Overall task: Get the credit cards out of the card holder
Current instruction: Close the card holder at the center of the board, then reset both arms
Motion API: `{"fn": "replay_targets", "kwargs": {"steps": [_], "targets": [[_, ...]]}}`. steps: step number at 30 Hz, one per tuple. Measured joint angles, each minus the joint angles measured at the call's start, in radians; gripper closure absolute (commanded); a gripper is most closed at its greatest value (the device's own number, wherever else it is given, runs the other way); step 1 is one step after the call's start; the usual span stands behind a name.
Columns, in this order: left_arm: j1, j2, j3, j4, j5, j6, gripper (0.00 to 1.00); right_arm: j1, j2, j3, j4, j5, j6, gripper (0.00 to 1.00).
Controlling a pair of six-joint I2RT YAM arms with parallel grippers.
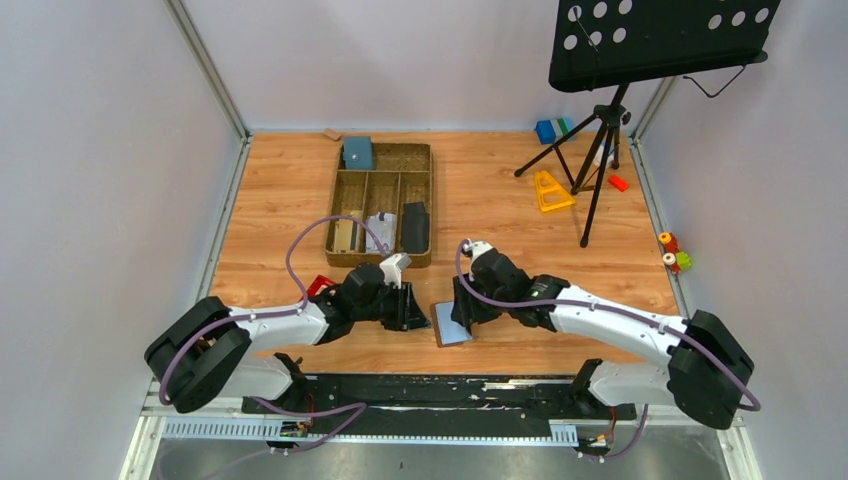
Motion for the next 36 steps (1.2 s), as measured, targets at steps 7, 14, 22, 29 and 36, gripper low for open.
{"fn": "replay_targets", "kwargs": {"steps": [7, 14, 22, 29, 36], "targets": [[0.000, 0.069, 0.000, -0.011, -0.002, 0.023, 0.76, 0.080, 0.089, 0.065, 0.004, 0.014, -0.002, 0.43], [0.000, 0.080, -0.005, -0.009, -0.004, 0.024, 0.73, 0.097, 0.185, 0.058, 0.071, -0.004, 0.010, 0.19], [0.000, -0.217, -0.001, -0.238, -0.121, 0.079, 0.69, 0.080, 0.233, 0.031, 0.177, -0.044, 0.015, 0.17], [0.014, -0.412, 0.074, -0.500, -0.257, 0.150, 0.03, 0.063, 0.155, 0.031, 0.151, -0.063, -0.017, 0.12], [0.016, -0.573, 0.154, -0.644, -0.399, 0.212, 0.00, 0.059, -0.130, 0.031, 0.134, 0.095, -0.146, 0.02]]}}
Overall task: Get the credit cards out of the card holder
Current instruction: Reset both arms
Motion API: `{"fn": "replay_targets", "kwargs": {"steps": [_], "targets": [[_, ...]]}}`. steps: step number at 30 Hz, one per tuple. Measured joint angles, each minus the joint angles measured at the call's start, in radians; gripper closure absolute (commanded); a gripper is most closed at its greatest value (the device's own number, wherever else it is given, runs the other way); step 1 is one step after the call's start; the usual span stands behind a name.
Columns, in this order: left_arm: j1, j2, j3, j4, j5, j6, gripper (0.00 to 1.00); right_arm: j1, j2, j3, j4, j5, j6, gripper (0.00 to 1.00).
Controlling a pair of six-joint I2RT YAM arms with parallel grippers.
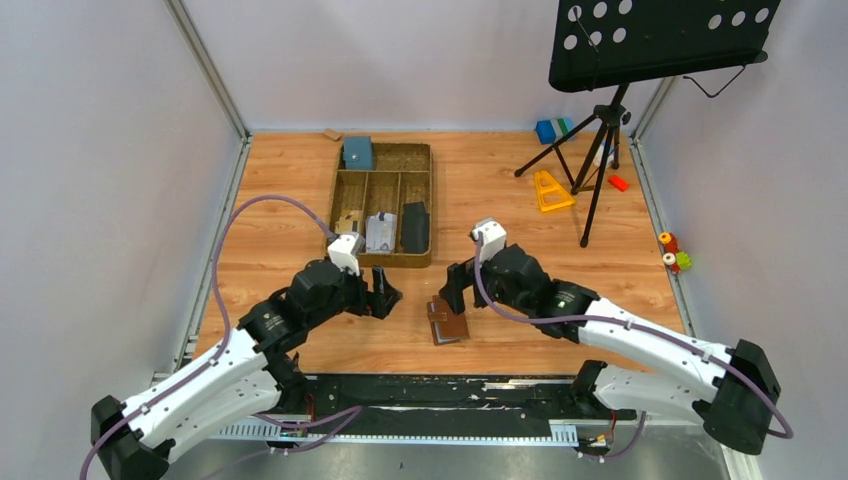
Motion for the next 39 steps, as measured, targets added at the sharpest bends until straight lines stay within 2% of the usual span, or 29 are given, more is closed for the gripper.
{"fn": "replay_targets", "kwargs": {"steps": [3, 5, 9, 11, 14, 17, 22, 25, 31, 36, 39], "targets": [[0.000, -0.076, 0.008, -0.004, -0.066, 0.065, 0.00, -0.043, -0.056, 0.000, 0.002, 0.132, -0.073, 0.02], [0.000, -0.133, -0.015, 0.031, -0.127, 0.120, 0.00, -0.122, -0.067, 0.000, 0.003, 0.182, -0.101, 0.02], [0.001, -0.230, -0.103, 0.121, -0.301, 0.228, 0.00, -0.415, -0.098, -0.046, 0.067, 0.198, -0.119, 0.01], [0.012, -0.235, -0.133, 0.174, -0.378, 0.295, 0.00, -0.520, -0.140, -0.111, 0.127, 0.212, -0.135, 0.01], [0.052, -0.177, -0.150, 0.264, -0.473, 0.402, 0.00, -0.577, -0.210, -0.244, 0.264, 0.192, -0.203, 0.00], [0.159, -0.101, -0.160, 0.369, -0.520, 0.468, 0.00, -0.598, -0.223, -0.356, 0.403, 0.153, -0.274, 0.00], [0.230, 0.075, -0.208, 0.581, -0.586, 0.570, 0.00, -0.697, -0.138, -0.369, 0.497, 0.114, -0.362, 0.00], [0.298, 0.184, -0.228, 0.651, -0.569, 0.607, 0.00, -0.791, -0.130, -0.380, 0.545, 0.092, -0.394, 0.00], [0.600, 0.262, -0.382, 0.909, -0.440, 0.589, 0.00, -0.865, -0.099, -0.452, 0.677, 0.077, -0.443, 0.00], [0.653, 0.427, -0.360, 1.022, -0.359, 0.583, 0.00, -0.872, 0.053, -0.492, 0.832, 0.095, -0.459, 0.00], [0.682, 0.507, -0.361, 1.175, -0.313, 0.586, 0.01, -0.874, 0.130, -0.492, 0.904, 0.096, -0.469, 0.00]]}}
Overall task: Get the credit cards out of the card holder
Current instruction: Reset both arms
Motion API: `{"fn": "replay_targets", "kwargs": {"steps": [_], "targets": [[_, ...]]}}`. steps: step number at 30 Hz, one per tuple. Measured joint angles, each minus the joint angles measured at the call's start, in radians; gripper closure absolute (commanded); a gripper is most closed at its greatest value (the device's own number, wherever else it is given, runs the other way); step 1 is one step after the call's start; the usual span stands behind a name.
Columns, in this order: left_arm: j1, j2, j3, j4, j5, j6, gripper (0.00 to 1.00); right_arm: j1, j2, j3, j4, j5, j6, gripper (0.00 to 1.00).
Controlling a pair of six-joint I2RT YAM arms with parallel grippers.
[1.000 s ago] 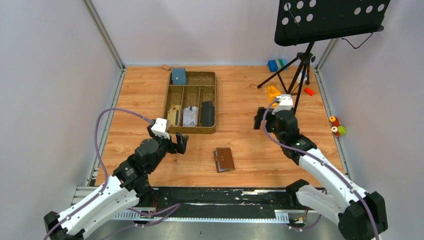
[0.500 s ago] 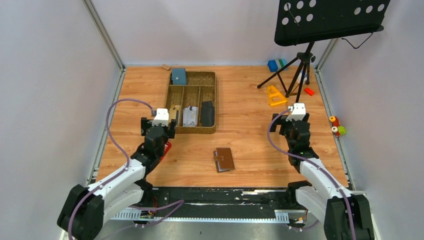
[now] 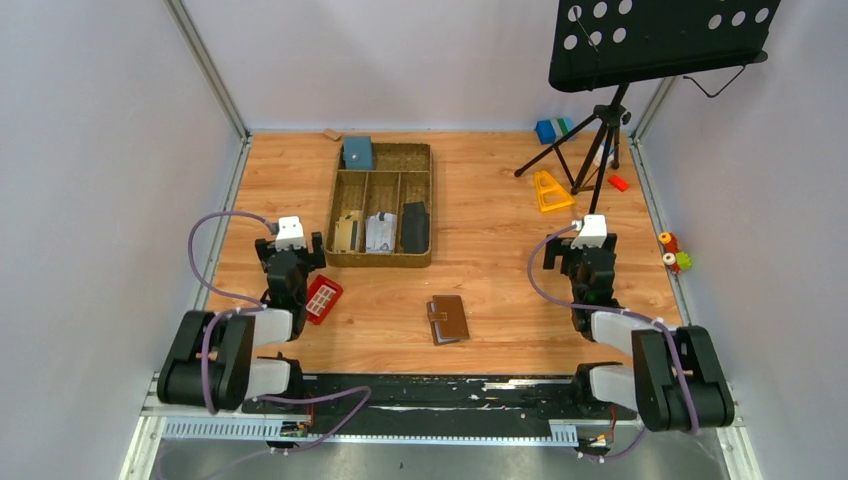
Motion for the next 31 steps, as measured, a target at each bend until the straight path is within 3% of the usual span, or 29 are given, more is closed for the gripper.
{"fn": "replay_targets", "kwargs": {"steps": [3, 7, 8, 31], "targets": [[0.034, 0.122, -0.001, 0.126, 0.055, 0.000, 0.00, -0.010, 0.084, 0.003, 0.098, 0.001, -0.003, 0.00], [0.041, 0.139, -0.002, 0.143, 0.100, 0.000, 0.00, -0.021, 0.212, 0.007, 0.205, 0.001, -0.008, 0.04], [0.042, 0.141, -0.001, 0.158, 0.111, 0.000, 0.00, -0.022, 0.224, 0.007, 0.213, 0.001, -0.008, 0.01], [0.045, 0.141, 0.011, 0.170, 0.225, 0.040, 0.00, -0.023, 0.220, 0.009, 0.251, 0.001, -0.011, 0.00]]}}
